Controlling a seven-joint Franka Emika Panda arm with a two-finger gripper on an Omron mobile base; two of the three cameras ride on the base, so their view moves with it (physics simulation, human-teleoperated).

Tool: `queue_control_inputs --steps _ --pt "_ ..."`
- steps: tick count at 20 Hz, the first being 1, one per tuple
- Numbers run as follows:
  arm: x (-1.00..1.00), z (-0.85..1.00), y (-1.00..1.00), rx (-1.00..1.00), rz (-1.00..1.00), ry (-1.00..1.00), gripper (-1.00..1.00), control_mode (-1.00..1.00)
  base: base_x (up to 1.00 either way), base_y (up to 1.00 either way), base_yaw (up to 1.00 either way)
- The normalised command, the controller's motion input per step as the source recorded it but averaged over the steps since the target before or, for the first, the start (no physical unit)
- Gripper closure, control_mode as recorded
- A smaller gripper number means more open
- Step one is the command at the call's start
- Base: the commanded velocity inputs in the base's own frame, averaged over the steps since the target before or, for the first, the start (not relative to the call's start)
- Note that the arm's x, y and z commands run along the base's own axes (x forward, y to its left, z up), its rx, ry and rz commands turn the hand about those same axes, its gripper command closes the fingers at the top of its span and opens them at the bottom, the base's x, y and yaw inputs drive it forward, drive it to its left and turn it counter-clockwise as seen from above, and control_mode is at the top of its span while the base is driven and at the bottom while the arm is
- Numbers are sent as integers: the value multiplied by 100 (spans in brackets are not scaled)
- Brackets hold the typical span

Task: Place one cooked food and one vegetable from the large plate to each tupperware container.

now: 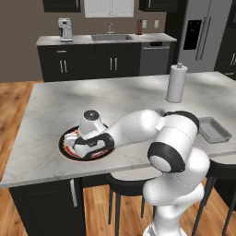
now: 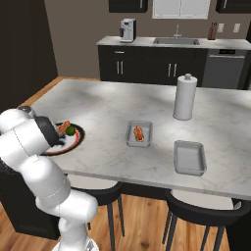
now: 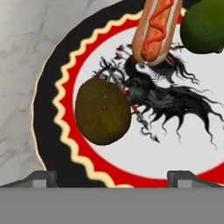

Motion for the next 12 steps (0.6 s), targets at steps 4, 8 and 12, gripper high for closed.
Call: queue_control_inputs --steps 4,8,12 --pt "25 -10 0 0 0 8 -100 -100 0 0 0" --pt "21 -15 3 0 0 6 -100 -100 0 0 0" --pt "12 -16 10 -1 0 0 -100 -100 0 0 0"
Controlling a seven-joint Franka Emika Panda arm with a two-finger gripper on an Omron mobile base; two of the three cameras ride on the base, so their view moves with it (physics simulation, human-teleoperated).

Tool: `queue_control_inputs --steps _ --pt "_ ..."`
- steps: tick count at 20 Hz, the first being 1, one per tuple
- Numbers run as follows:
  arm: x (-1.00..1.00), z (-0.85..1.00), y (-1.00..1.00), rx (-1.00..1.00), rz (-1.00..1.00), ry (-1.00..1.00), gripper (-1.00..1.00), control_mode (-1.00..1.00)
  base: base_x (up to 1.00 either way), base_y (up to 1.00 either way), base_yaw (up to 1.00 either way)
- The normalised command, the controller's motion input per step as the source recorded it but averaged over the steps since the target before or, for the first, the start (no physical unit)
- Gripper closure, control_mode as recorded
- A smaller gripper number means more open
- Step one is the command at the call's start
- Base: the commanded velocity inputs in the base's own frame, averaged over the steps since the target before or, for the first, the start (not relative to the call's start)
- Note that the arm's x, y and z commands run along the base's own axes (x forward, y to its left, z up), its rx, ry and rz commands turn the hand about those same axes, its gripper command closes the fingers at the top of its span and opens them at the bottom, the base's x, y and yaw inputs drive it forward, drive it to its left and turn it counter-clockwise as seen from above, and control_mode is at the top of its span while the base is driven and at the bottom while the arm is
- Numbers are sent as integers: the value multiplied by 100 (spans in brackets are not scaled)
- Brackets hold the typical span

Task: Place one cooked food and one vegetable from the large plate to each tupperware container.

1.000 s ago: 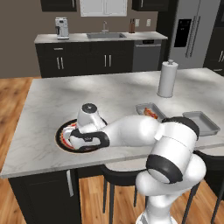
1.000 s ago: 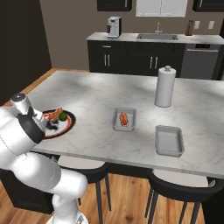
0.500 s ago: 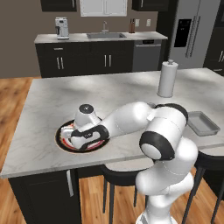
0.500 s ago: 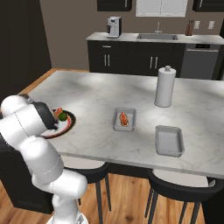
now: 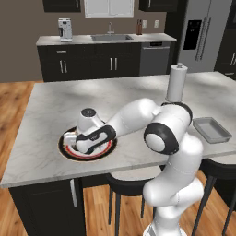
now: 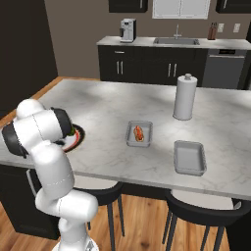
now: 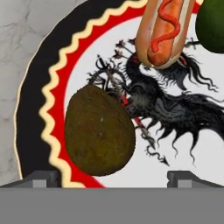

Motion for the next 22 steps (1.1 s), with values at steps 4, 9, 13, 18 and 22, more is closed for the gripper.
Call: queue_control_inputs --steps 4,9,13,18,22 --pt "8 -18 11 -1 0 0 -100 -100 0 0 0" --pt "10 -12 5 -1 0 0 -100 -100 0 0 0" --pt "5 -18 0 0 0 0 100 -100 0 0 0" --pt "4 -17 0 0 0 0 100 -100 0 0 0" --pt "10 -18 0 0 0 0 100 -100 0 0 0"
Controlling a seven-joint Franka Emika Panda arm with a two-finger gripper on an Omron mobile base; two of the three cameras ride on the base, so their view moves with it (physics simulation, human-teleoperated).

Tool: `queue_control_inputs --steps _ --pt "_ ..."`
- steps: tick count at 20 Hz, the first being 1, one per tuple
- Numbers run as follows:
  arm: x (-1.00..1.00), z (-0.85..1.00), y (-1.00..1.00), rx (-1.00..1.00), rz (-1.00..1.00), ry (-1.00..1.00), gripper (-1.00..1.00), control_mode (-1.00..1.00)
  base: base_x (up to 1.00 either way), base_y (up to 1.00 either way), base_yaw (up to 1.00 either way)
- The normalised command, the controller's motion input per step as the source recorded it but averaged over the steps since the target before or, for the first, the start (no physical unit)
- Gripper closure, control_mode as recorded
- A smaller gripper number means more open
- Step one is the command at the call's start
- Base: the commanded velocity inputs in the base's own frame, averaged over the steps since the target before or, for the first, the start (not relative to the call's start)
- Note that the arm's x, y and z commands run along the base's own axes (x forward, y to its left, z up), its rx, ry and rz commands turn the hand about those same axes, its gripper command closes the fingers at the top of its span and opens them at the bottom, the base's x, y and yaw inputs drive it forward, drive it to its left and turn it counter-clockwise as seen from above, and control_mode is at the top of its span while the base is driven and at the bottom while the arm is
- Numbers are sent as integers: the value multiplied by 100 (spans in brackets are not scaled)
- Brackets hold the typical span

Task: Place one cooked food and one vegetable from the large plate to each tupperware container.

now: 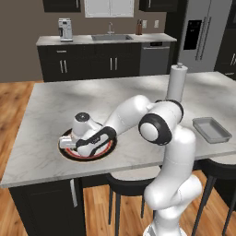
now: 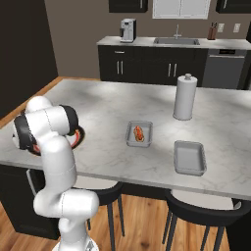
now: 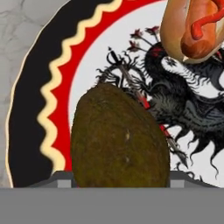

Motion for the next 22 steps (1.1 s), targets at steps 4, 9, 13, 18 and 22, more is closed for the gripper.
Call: queue_control_inputs --steps 4,9,13,18,22 --pt "-14 -4 -6 2 -2 -1 100 -100 0 0 0" --pt "-79 45 -51 15 -9 -5 100 -100 0 0 0" --pt "-71 90 -74 12 -3 -2 100 -100 0 0 0" --pt "-31 100 -94 12 -1 0 100 -100 0 0 0" --pt "-6 97 -100 -1 -3 3 100 -100 0 0 0"
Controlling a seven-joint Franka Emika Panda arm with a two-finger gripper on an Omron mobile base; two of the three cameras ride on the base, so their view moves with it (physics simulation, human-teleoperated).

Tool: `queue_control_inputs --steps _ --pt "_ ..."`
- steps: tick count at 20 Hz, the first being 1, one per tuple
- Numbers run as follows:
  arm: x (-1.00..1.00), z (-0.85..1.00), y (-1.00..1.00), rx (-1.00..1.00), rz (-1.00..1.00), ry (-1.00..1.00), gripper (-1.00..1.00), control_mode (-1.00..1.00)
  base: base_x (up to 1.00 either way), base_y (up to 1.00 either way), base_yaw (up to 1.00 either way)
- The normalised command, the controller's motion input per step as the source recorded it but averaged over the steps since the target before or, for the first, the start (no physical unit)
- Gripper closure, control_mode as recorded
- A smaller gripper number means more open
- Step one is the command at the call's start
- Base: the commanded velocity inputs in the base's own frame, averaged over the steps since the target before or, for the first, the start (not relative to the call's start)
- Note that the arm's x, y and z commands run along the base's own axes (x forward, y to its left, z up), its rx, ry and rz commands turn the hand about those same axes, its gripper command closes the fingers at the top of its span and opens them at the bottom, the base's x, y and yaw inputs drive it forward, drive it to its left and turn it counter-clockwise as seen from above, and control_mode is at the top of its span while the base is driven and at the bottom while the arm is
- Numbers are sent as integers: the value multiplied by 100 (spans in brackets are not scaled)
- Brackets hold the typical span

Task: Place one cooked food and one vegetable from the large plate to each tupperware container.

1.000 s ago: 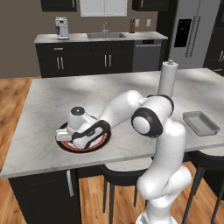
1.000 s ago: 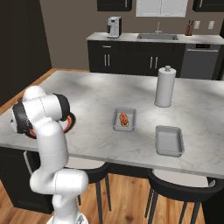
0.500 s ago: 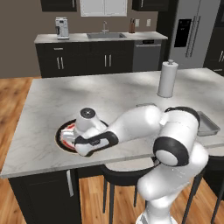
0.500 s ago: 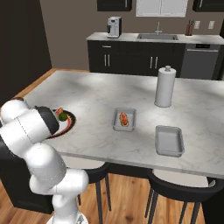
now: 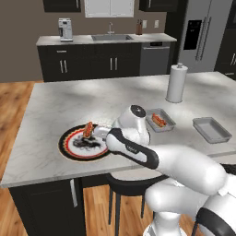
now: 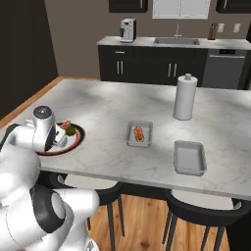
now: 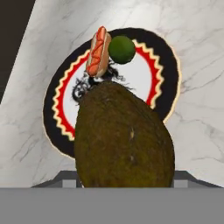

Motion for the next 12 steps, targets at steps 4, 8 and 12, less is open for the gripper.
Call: queue_control_inputs --steps 4,8,12 --pt "0 92 -100 -19 -2 3 100 -100 0 0 0" --pt "0 95 -100 -25 -1 5 100 -100 0 0 0" --pt "8 67 -100 -21 -1 14 100 -100 0 0 0"
